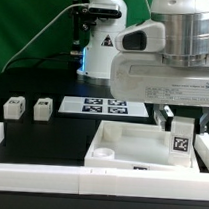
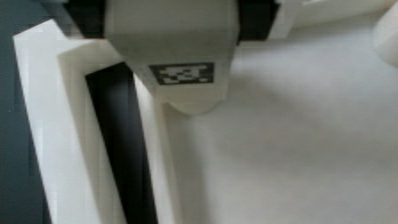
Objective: Assemble one leg
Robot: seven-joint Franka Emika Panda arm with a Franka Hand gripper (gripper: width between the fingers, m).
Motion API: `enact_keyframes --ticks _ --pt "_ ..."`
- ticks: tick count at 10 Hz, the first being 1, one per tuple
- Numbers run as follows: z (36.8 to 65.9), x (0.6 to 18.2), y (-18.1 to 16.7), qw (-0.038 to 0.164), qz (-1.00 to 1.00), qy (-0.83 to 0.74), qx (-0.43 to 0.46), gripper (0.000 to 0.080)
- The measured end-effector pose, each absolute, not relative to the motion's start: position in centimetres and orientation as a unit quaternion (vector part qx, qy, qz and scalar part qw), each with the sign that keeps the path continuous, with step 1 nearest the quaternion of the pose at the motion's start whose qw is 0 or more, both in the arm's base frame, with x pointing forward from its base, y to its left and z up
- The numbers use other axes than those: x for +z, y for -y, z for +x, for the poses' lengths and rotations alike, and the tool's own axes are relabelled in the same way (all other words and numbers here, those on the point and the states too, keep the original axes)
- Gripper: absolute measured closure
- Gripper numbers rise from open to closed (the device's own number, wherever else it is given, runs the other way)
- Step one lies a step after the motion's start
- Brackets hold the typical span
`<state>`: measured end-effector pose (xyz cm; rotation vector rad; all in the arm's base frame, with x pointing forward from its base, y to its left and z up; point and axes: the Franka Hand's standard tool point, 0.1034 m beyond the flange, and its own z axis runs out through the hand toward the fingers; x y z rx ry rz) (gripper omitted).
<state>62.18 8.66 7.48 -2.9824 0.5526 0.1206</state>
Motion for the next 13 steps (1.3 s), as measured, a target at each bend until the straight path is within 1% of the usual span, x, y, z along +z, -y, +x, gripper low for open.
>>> enact_keyframes --ticks 3,4,9,11,12,13 --pt "62.2 7.5 -8.7 0.052 -0.976 -0.205 0.041 0.0505" --pt "62.1 7.4 -8.6 0.049 -0.965 -0.255 0.044 0.0505" --pt "62.2 7.5 -6.3 0.017 -0.904 -0.426 0.043 0.0493" --pt "62.1 7.5 -6.1 0.016 -0.904 -0.424 0.042 0.0493" --pt "62.1 7.4 -6.1 0.016 -0.904 -0.424 0.042 0.0380" --pt "62.1 7.4 -6.1 0.016 -0.904 -0.425 0.042 0.0246"
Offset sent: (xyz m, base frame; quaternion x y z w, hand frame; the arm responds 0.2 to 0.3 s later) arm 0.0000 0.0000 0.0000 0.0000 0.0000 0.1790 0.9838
